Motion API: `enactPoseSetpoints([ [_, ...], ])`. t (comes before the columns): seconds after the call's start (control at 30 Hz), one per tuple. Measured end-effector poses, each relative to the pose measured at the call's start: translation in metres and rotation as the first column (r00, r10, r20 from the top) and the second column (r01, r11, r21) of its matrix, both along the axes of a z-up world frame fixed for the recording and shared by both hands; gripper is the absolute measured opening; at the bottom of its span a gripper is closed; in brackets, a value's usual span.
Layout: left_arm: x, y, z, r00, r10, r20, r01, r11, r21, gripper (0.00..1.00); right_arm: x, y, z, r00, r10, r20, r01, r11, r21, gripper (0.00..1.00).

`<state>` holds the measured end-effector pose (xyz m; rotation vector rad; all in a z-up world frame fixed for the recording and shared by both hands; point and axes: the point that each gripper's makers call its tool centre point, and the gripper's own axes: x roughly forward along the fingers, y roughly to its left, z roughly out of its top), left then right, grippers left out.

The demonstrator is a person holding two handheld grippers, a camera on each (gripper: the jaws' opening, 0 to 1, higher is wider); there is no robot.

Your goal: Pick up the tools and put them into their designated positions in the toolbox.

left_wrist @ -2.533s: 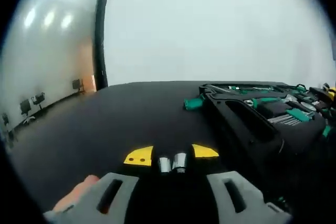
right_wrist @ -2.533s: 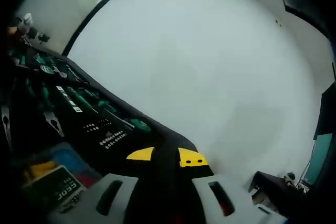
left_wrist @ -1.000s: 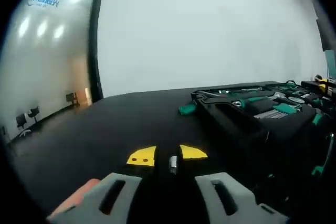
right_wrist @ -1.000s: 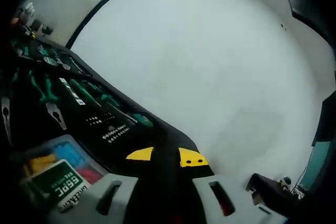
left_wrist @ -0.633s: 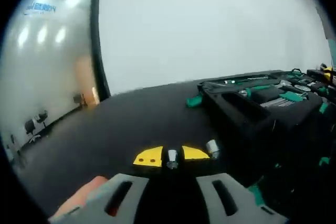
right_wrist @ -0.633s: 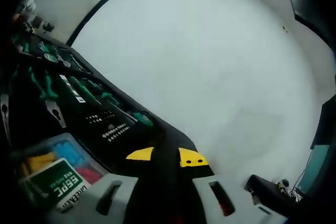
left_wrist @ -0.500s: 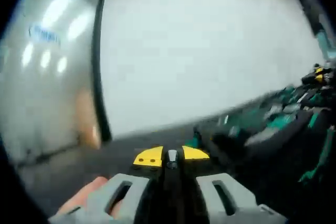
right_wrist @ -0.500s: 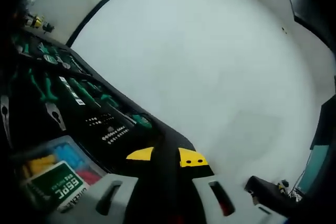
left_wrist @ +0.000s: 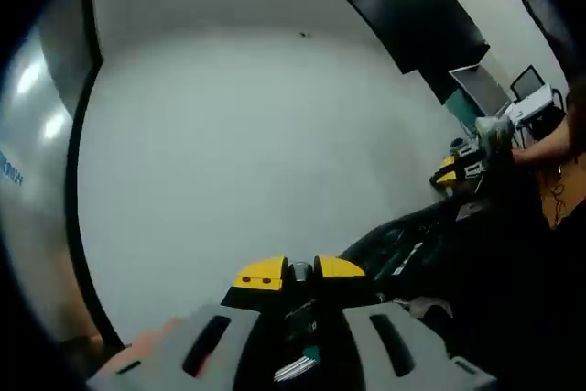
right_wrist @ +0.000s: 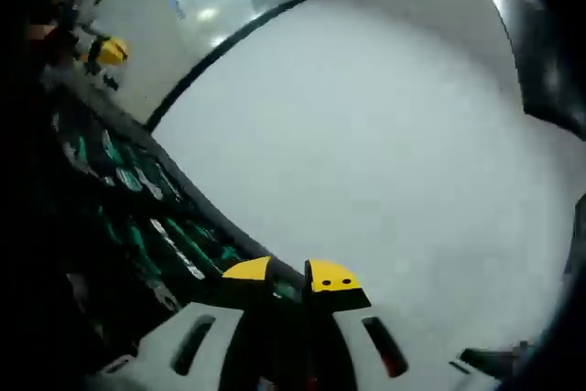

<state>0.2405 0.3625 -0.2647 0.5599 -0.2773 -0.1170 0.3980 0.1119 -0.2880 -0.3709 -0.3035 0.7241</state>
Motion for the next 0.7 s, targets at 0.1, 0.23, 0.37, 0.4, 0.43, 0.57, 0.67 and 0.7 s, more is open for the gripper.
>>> enactPoseSetpoints([
  [0.1,0.009,-0.008,-0.007,0.999,0.038,-0.031,-0.037,0.999,0.037,0.07,-0.023,0.030,0.021,0.993,0.107,-0.053,-0.107,0.994,0.001,0.16],
  [0.23,0.020,-0.023,-0.017,0.993,0.112,-0.047,-0.099,0.971,0.218,0.07,-0.065,0.079,0.035,0.929,0.307,-0.206,-0.303,0.952,0.051,0.16],
  [0.37,0.027,-0.044,-0.033,0.988,0.130,-0.081,-0.095,0.935,0.342,0.07,-0.090,0.112,0.028,0.868,0.404,-0.288,-0.411,0.911,0.039,0.16],
  [0.4,0.029,-0.048,-0.035,0.988,0.130,-0.085,-0.092,0.930,0.356,0.07,-0.093,0.115,0.026,0.860,0.414,-0.299,-0.422,0.906,0.040,0.16],
  [0.43,0.028,-0.051,-0.036,0.987,0.134,-0.087,-0.093,0.926,0.367,0.07,-0.104,0.127,0.019,0.821,0.456,-0.342,-0.468,0.882,0.053,0.16],
  [0.57,0.031,-0.064,-0.044,0.983,0.136,-0.125,-0.071,0.904,0.422,0.08,-0.124,0.150,-0.003,0.753,0.492,-0.438,-0.526,0.849,0.050,0.16],
  [0.67,0.032,-0.076,-0.053,0.981,0.124,-0.149,-0.040,0.883,0.468,0.08,-0.133,0.162,-0.014,0.716,0.502,-0.485,-0.540,0.839,0.071,0.15],
  [0.7,0.032,-0.078,-0.055,0.981,0.123,-0.149,-0.035,0.872,0.488,0.08,-0.136,0.164,-0.016,0.701,0.505,-0.503,-0.541,0.837,0.085,0.15],
])
